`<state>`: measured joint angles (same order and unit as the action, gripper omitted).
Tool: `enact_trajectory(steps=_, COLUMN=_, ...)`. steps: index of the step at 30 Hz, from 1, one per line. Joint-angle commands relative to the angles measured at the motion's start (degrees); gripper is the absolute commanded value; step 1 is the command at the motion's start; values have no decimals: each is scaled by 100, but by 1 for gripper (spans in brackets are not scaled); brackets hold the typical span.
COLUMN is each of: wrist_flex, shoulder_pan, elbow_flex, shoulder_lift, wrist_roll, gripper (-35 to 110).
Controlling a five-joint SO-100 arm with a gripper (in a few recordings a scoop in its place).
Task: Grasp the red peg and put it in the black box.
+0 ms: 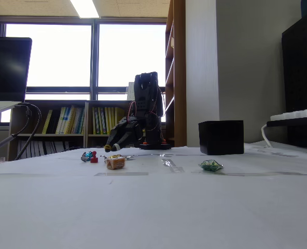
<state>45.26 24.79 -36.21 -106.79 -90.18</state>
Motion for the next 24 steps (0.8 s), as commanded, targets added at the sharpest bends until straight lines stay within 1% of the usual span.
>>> enact_trajectory(steps=1, wrist_flex=185, shoulder_pan=105, elbow_flex=-396, shoulder_lift=-53, wrist_roll=-70, gripper=7)
enact_trajectory(steps=6, wrist_flex=185, shoulder_pan=114, elbow_flex=-413, shoulder_lift=-97, wrist_roll=9, gripper=9)
enact_trajectory(steps=24, wrist_flex=167, shoulder_pan=114, elbow_flex=-958, shoulder_lift=-571, wrist_roll=53, gripper=10)
